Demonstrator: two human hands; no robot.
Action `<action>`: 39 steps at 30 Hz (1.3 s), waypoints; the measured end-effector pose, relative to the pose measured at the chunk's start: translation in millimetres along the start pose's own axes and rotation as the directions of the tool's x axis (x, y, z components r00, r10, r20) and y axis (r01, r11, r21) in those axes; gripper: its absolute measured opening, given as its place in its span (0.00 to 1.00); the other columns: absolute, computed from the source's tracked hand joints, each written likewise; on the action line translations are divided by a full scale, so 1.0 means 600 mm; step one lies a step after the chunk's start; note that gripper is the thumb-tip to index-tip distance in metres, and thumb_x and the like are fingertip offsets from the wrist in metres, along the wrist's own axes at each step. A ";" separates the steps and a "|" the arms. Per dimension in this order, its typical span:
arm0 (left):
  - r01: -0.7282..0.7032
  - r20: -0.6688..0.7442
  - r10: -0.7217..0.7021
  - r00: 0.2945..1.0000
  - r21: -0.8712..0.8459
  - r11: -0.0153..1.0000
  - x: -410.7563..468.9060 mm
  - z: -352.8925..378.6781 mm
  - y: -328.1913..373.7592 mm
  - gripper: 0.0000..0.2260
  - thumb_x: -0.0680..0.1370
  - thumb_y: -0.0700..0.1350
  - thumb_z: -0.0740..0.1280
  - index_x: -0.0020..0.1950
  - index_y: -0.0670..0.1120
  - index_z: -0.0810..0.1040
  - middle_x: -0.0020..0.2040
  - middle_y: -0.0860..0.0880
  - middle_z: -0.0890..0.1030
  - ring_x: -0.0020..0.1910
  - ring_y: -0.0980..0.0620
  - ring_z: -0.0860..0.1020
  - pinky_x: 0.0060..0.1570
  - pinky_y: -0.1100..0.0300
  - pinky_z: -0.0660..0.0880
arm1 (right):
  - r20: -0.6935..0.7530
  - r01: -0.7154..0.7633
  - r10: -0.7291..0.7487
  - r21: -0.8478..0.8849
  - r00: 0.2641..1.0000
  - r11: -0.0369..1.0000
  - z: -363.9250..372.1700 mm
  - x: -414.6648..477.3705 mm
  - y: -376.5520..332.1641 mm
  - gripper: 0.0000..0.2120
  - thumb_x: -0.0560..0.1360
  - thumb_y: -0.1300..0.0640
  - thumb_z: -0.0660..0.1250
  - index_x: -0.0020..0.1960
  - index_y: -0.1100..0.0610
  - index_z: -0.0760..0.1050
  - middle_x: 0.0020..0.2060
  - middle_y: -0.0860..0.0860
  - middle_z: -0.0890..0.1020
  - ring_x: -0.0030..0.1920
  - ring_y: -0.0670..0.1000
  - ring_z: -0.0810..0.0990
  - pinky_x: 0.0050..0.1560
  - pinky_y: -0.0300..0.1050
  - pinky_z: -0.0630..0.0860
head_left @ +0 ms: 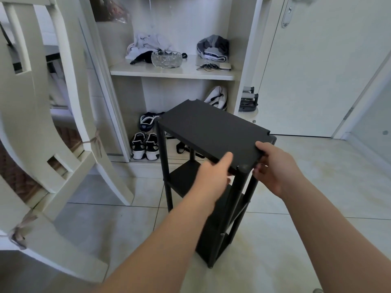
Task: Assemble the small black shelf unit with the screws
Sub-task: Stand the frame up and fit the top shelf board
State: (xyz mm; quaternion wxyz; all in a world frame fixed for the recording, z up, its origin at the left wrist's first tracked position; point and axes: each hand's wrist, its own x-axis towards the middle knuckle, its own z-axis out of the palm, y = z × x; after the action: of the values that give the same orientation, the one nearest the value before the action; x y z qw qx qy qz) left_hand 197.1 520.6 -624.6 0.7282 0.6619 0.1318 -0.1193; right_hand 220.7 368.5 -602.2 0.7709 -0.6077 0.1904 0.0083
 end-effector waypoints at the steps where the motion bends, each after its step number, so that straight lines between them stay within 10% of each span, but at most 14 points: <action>1: 0.017 0.021 -0.017 1.000 0.030 0.999 -0.003 0.009 -0.004 0.22 0.77 0.63 0.64 0.64 0.50 0.74 0.55 0.50 0.83 0.54 0.49 0.81 0.54 0.51 0.77 | 0.004 -0.004 0.004 0.024 1.000 1.000 -0.001 0.001 0.002 0.06 0.78 0.54 0.70 0.47 0.57 0.77 0.33 0.52 0.74 0.26 0.47 0.69 0.26 0.39 0.72; 9: 0.034 -0.058 -0.035 0.998 -0.025 0.999 0.009 -0.052 0.031 0.16 0.83 0.56 0.61 0.55 0.45 0.79 0.45 0.45 0.86 0.42 0.46 0.86 0.41 0.54 0.82 | 0.162 -0.044 0.088 -0.256 0.983 0.966 -0.003 -0.025 -0.003 0.15 0.77 0.49 0.71 0.48 0.63 0.80 0.37 0.56 0.86 0.34 0.52 0.86 0.29 0.40 0.78; 14: 0.044 -0.057 -0.053 0.997 -0.149 0.988 0.018 -0.074 0.038 0.14 0.84 0.54 0.61 0.59 0.45 0.76 0.41 0.46 0.86 0.30 0.45 0.84 0.39 0.53 0.82 | -0.196 0.280 -0.412 -0.478 0.890 0.832 -0.012 -0.003 -0.002 0.15 0.75 0.42 0.69 0.43 0.54 0.74 0.38 0.47 0.79 0.39 0.50 0.78 0.40 0.46 0.71; 18: 0.019 -0.049 -0.027 0.998 -0.153 0.988 0.021 -0.083 0.036 0.11 0.84 0.53 0.61 0.56 0.46 0.76 0.33 0.50 0.85 0.27 0.49 0.83 0.45 0.50 0.82 | 0.022 0.123 -0.122 -0.297 0.992 0.947 0.019 0.013 0.002 0.16 0.79 0.39 0.63 0.53 0.50 0.78 0.50 0.47 0.83 0.53 0.52 0.82 0.55 0.50 0.75; 24: 0.068 -0.079 -0.081 0.994 -0.163 0.984 0.025 -0.112 0.047 0.11 0.83 0.52 0.62 0.54 0.46 0.77 0.52 0.44 0.82 0.41 0.45 0.80 0.31 0.56 0.78 | 0.092 0.123 -0.104 -0.227 0.990 0.966 0.050 0.014 0.012 0.13 0.79 0.49 0.62 0.40 0.55 0.74 0.27 0.49 0.75 0.35 0.53 0.73 0.47 0.50 0.70; 39: 0.082 -0.155 -0.111 0.982 -0.181 0.980 0.042 -0.109 0.041 0.13 0.80 0.55 0.63 0.56 0.49 0.80 0.52 0.48 0.85 0.55 0.44 0.81 0.64 0.44 0.75 | 0.002 0.165 -0.169 -0.226 0.986 0.960 0.068 0.014 0.024 0.15 0.80 0.52 0.61 0.37 0.56 0.71 0.22 0.44 0.71 0.30 0.49 0.70 0.39 0.46 0.67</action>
State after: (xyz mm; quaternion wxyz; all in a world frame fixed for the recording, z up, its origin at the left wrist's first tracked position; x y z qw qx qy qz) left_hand 227.1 588.0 -616.2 0.7630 0.5964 0.2333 -0.0879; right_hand 236.6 408.8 -610.7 0.6933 -0.7052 0.1429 -0.0406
